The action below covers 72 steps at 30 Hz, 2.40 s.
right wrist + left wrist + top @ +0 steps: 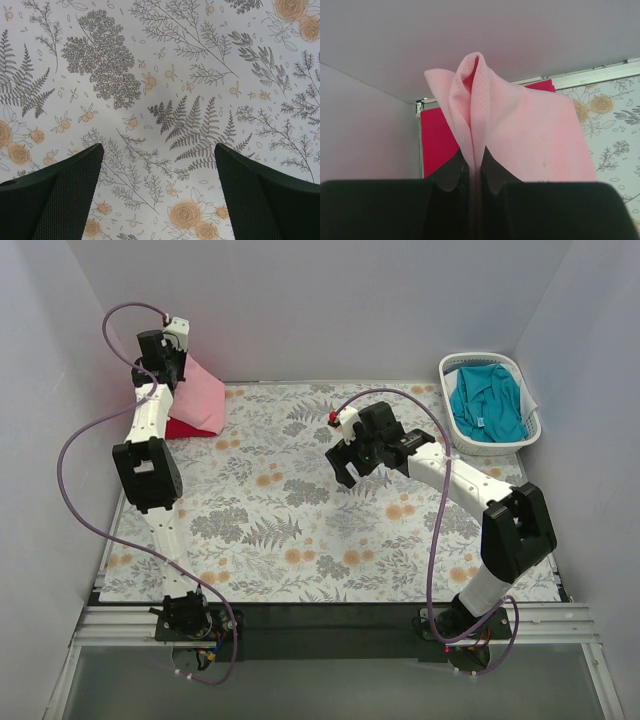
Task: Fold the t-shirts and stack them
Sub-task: Neatly place the folded tshirt to the corner
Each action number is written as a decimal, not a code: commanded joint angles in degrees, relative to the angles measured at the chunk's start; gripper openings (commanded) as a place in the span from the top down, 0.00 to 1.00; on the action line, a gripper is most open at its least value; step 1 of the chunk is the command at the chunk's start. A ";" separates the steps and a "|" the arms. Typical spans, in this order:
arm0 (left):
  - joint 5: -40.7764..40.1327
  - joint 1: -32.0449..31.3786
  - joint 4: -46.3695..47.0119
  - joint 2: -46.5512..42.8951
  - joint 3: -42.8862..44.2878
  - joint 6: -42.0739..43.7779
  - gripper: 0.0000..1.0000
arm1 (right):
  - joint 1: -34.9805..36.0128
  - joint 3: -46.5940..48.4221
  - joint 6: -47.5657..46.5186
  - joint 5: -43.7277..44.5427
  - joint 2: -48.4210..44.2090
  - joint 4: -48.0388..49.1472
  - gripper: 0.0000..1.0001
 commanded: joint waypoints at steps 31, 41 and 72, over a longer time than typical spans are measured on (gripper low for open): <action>-0.60 5.90 14.81 8.87 -1.26 12.81 0.88 | 0.31 3.35 0.92 -1.44 4.84 -0.64 0.02; 0.18 5.90 9.12 0.26 1.88 7.11 0.47 | 0.40 3.79 0.57 -0.56 2.38 -0.99 0.02; 16.71 -10.88 -22.45 -50.36 -48.41 -29.37 0.10 | -33.17 -13.08 -0.75 -13.03 -28.55 -15.31 0.02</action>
